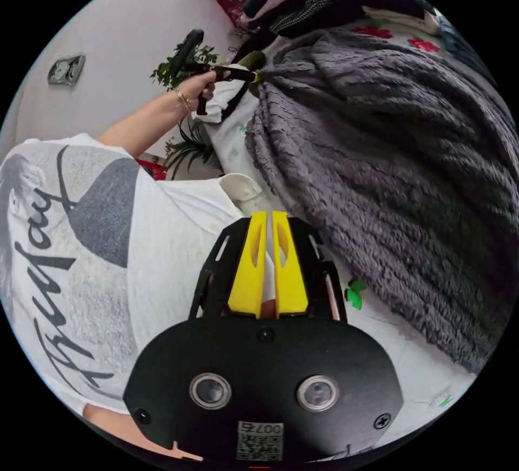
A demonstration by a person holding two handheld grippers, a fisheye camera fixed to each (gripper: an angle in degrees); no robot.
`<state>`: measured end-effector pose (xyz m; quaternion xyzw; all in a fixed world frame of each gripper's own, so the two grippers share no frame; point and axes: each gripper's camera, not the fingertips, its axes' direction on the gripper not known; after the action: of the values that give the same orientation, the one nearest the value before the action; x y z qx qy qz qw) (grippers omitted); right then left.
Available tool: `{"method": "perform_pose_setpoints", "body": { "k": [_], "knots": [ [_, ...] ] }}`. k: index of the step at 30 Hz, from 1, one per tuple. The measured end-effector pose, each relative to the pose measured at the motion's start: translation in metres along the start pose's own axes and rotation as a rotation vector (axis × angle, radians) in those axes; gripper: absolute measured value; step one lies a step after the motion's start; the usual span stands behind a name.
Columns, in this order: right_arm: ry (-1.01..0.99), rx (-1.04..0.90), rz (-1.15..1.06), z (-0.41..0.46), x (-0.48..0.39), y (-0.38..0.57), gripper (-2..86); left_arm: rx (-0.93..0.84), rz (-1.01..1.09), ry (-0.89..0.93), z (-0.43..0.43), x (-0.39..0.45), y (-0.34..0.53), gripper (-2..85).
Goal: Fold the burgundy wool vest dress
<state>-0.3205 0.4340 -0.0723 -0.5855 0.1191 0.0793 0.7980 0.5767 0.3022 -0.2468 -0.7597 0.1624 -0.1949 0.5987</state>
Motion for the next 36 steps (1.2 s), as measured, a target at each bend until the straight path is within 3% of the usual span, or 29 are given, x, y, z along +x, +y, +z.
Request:
{"method": "perform_pose_setpoints", "body": {
  "k": [2, 5, 10, 13, 18, 22, 27, 31, 36],
  "knots": [
    [-0.047, 0.052, 0.055, -0.020, 0.013, 0.011, 7.1, 0.065, -0.034, 0.004, -0.029, -0.020, 0.025, 5.2],
    [0.004, 0.303, 0.207, -0.080, 0.039, 0.057, 5.4, 0.120, -0.149, 0.064, -0.064, -0.041, 0.075, 6.3],
    [0.230, 0.754, 0.703, -0.189, 0.095, 0.196, 2.2, 0.206, -0.411, 0.220, -0.107, -0.062, 0.175, 7.4],
    [0.318, 0.891, 0.922, -0.228, 0.117, 0.262, 4.6, 0.188, -0.459, 0.342, -0.120, -0.060, 0.216, 9.1],
    [0.419, 0.921, 1.105, -0.271, 0.144, 0.313, 8.1, 0.049, -0.389, 0.397, -0.121, -0.023, 0.219, 9.2],
    [0.417, 0.910, 1.147, -0.296, 0.165, 0.323, 8.7, -0.030, -0.368, 0.224, -0.134, -0.011, 0.206, 1.6],
    [0.462, 0.882, 1.176, -0.311, 0.173, 0.322, 5.9, -0.085, -0.319, 0.217, -0.169, -0.015, 0.194, -0.8],
    [0.323, 0.895, 1.021, -0.330, 0.162, 0.314, 1.2, 0.061, -0.360, 0.251, -0.235, -0.035, 0.206, -0.9],
    [0.316, 1.019, 0.808, -0.373, 0.106, 0.313, 0.0, 0.319, -0.393, 0.307, -0.346, -0.076, 0.231, -1.0]
  ]
}}
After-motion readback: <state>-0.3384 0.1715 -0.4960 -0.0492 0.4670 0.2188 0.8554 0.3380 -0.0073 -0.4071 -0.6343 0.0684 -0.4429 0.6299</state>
